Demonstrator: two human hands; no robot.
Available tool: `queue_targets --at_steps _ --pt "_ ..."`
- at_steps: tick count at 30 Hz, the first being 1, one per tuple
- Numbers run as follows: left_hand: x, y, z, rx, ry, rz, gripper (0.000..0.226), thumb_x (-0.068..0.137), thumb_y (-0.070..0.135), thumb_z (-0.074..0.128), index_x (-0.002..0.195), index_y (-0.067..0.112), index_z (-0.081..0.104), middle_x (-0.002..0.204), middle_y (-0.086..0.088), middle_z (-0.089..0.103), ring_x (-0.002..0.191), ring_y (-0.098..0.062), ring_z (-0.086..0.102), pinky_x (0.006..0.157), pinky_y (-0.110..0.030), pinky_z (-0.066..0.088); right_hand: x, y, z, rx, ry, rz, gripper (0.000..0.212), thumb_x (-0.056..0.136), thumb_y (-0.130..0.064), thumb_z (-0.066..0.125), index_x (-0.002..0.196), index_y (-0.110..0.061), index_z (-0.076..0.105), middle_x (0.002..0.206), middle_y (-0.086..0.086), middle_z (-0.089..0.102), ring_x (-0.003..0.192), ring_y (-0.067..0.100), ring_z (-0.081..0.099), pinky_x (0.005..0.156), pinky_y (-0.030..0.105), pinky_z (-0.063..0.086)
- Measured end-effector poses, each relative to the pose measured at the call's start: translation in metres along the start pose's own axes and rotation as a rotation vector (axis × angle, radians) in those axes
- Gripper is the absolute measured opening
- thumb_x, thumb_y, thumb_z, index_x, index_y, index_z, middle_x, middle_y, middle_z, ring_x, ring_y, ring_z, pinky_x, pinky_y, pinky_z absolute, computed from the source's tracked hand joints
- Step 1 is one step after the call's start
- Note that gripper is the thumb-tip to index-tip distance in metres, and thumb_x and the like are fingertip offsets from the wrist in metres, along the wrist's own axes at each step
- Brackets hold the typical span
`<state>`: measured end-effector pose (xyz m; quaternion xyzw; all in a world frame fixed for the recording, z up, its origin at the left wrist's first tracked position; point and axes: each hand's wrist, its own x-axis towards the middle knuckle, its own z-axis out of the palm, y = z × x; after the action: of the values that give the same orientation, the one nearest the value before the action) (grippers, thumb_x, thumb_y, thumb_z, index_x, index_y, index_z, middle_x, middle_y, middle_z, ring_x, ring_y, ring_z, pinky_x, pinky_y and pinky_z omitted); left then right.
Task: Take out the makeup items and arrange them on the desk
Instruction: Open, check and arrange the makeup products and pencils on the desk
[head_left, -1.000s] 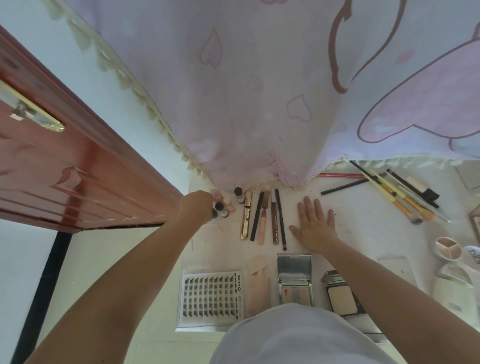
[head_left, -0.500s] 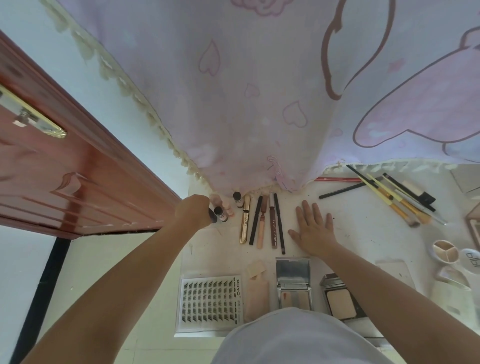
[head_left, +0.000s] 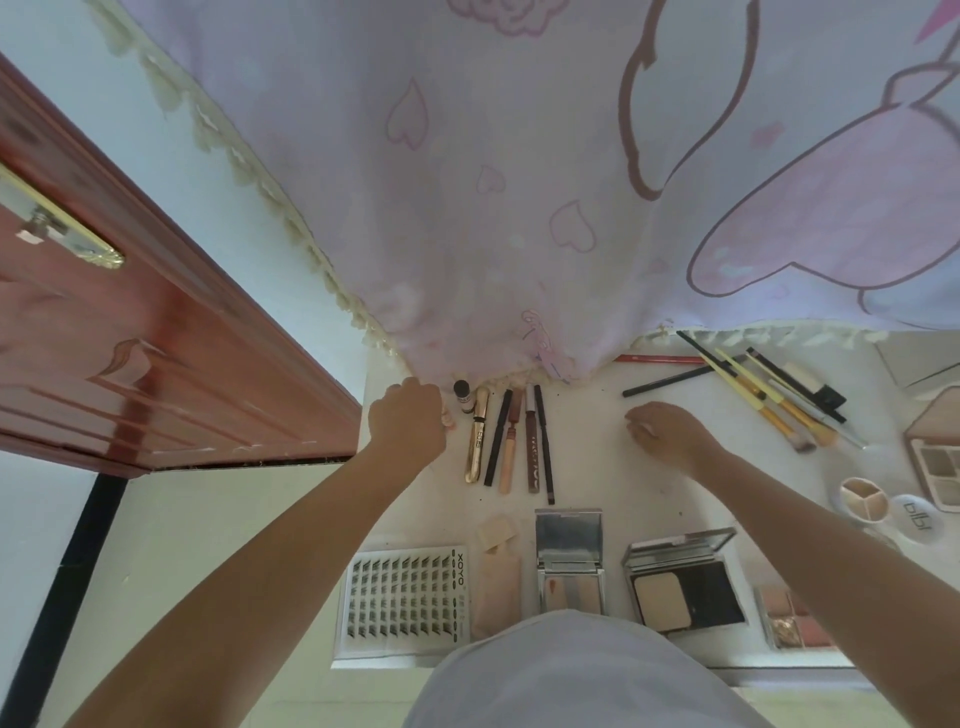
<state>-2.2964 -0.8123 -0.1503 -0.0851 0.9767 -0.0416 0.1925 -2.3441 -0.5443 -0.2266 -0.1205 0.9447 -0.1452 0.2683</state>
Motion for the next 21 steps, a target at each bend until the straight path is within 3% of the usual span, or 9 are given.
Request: queue_targets --at_steps 6,11,15,18,21 --pt "-0.002 0.024 0.003 -0.060 0.146 0.209 0.030 0.094 0.019 0.037 0.119 0.010 0.051 0.117 -0.005 0.054 0.107 -0.020 0.051 0.092 -0.033 0.045 0.024 0.025 -0.017 -0.045 0.315 0.158 0.033 0.094 -0.012 0.042 0.122 0.001 0.053 0.125 0.019 0.055 0.120 0.034 0.045 0.100 0.037 0.036" --pt "0.003 0.062 0.015 -0.094 0.032 0.372 0.034 0.095 0.017 0.035 0.125 0.007 0.046 0.128 -0.009 0.048 0.117 -0.024 0.045 0.091 -0.034 0.042 0.051 0.029 -0.034 -0.170 0.195 0.187 0.037 0.094 -0.015 0.040 0.129 -0.004 0.043 0.137 0.014 0.040 0.125 0.032 0.039 0.098 0.037 0.039" --pt "0.012 0.083 0.026 -0.125 -0.097 0.382 0.034 0.095 0.015 0.036 0.125 0.004 0.045 0.129 -0.013 0.046 0.123 -0.026 0.040 0.090 -0.035 0.042 0.061 0.029 -0.039 -0.294 0.166 0.182 0.028 0.090 -0.005 0.041 0.114 -0.003 0.054 0.124 0.013 0.050 0.116 0.029 0.045 0.091 0.033 0.043" --pt "0.020 0.094 0.029 -0.150 -0.141 0.355 0.037 0.095 0.016 0.036 0.129 0.004 0.040 0.133 -0.013 0.042 0.131 -0.027 0.032 0.093 -0.036 0.042 0.062 0.028 -0.040 -0.441 0.149 0.094 0.028 0.087 -0.004 0.043 0.113 -0.007 0.055 0.119 0.009 0.053 0.117 0.025 0.044 0.092 0.030 0.040" --pt "0.027 0.102 0.031 -0.193 -0.097 0.339 0.040 0.095 0.018 0.037 0.133 0.006 0.036 0.136 -0.012 0.040 0.127 -0.026 0.034 0.096 -0.033 0.039 0.055 0.022 -0.043 -0.596 0.155 -0.091 0.031 0.086 -0.005 0.042 0.116 -0.011 0.050 0.121 0.005 0.052 0.119 0.024 0.042 0.097 0.030 0.035"
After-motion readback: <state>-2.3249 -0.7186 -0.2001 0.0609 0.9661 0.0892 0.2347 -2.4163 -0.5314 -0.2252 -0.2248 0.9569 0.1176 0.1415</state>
